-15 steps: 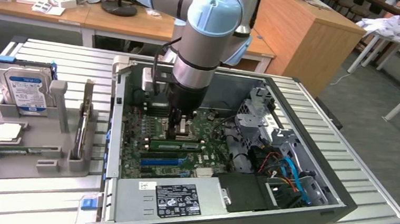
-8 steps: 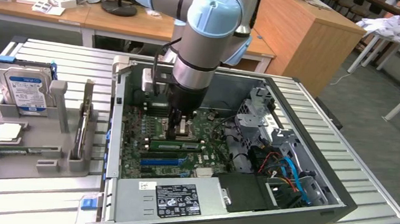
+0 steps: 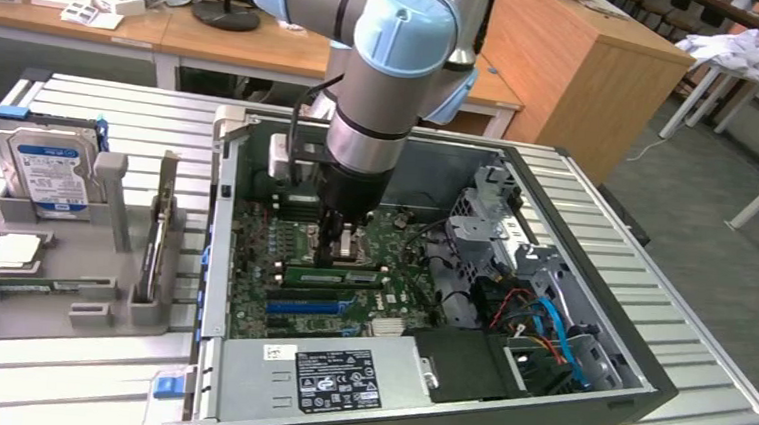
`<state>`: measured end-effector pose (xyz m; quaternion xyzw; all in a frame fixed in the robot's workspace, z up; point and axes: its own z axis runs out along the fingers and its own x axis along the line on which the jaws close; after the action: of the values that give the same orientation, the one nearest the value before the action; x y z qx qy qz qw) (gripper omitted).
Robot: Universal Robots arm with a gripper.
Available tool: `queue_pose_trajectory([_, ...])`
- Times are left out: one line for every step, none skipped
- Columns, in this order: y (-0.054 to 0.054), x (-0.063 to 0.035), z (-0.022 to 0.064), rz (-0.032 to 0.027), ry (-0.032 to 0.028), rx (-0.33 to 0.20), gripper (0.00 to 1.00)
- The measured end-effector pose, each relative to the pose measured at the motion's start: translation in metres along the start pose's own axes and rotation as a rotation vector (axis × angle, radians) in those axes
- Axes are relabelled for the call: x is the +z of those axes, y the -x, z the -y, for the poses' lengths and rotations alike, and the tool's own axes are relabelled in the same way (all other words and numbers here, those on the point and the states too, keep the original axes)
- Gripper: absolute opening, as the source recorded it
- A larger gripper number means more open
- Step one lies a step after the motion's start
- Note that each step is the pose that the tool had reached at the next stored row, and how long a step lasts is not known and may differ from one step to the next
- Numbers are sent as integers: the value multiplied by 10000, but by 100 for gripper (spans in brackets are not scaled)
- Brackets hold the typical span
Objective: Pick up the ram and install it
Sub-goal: 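Press down the ram until it locks into place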
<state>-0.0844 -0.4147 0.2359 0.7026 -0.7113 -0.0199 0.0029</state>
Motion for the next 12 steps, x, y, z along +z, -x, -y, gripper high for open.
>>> queue_pose_trajectory([0, 0, 0, 0, 0, 0, 11])
queue_pose_trajectory([0, 1, 0, 1, 0, 0, 11])
queue_pose_trajectory([1, 1, 0, 2, -1, 0, 11])
queue_pose_trajectory([4, 3, 1, 5, -2, 1, 11])
queue_pose_trajectory([9, 4, 0, 5, -3, 1, 11])
queue_pose_trajectory([12, 4, 1, 4, -2, 0, 11])
queue_pose_trajectory([16, 4, 1, 3, -1, -1, 11])
queue_pose_trajectory([16, 4, 1, 3, -1, -1, 11])
queue_pose_trajectory([16, 4, 0, 2, -1, -1, 11])
queue_pose_trajectory([17, 4, 0, 2, -1, -1, 11])
queue_pose_trajectory([17, 4, 0, 2, -1, 0, 11])
queue_pose_trajectory([17, 7, 0, 2, -1, 0, 11])
